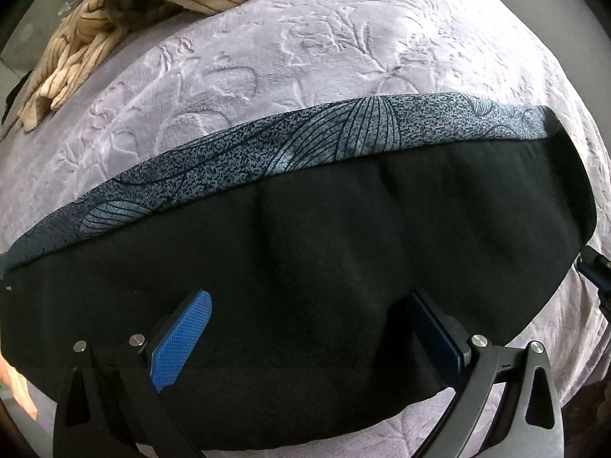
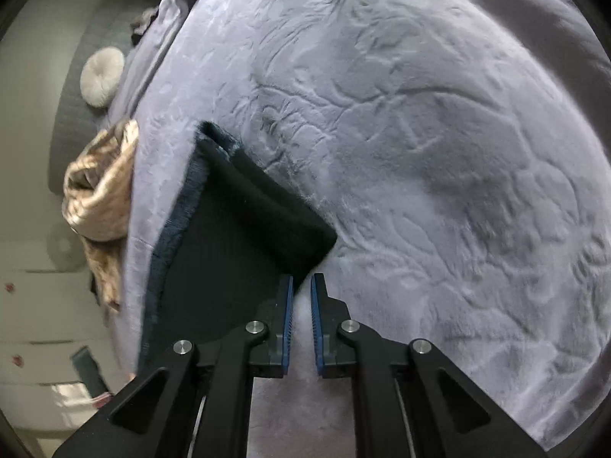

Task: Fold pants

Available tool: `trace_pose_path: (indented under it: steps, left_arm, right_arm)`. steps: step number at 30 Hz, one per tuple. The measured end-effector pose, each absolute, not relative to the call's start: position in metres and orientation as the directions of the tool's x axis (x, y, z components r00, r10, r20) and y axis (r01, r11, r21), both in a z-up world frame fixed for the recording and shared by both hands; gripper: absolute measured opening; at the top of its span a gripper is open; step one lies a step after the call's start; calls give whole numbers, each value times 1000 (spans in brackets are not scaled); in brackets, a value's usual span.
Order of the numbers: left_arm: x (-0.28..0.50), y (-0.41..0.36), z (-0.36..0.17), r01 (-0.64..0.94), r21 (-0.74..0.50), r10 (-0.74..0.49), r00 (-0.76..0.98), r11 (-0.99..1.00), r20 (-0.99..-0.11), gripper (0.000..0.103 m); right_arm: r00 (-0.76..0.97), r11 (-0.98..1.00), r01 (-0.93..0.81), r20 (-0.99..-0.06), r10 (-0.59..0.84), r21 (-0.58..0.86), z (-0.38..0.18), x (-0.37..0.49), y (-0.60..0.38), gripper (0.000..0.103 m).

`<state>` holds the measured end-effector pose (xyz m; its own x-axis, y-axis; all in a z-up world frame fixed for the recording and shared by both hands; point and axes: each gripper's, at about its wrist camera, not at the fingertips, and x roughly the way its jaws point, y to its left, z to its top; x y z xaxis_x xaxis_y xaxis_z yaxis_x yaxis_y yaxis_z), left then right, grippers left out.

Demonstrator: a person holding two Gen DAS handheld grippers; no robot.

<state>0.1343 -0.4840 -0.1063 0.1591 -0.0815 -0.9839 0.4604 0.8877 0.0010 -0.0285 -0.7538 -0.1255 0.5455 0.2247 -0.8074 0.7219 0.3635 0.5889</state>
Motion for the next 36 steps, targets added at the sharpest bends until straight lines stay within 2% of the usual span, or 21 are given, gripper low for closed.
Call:
trace_pose_path:
  steps: [3,5,7,20,26,29,33,36]
  left_arm:
    - [134,-486,-106,467,15,-75,172,884,-982,102]
    - [134,-487,-105,463,16,-72,171,886,-983,102]
    - [133,-487,-104,461,15,-72,170,887,-983,102]
    - [137,-478,-108,457,9,-77,168,889,-983,102]
    - [136,-477,-111,454,12,-74,169,891,-983,102]
    - [136,-476,-113,457,13,-73,170,890,-983,102]
    - [136,-477,-115,457,11,-74,169,889,-983,102]
    - [136,-478,-118,459,12,-73,167,889,-983,102]
  right_arm:
    - [563,350,702,-784,259,620,-125,-30,-752,16]
    - [574,344,688,-769,280,639,-126,-31,-749,23]
    - [584,336,680,-759,289,652,-126,-31,-747,34]
    - [582,330,668,-745,327,667,-137,-15,-740,39]
    - [609,293,654,-716,342,697,-149,-9,-743,48]
    - [644,277,624,-682,346,730,-151,-1,-744,51]
    - [728,308,498,-583,359,811,-127,9,-742,51]
    - [674,385,520,-643,363,762,-131,17,-739,51]
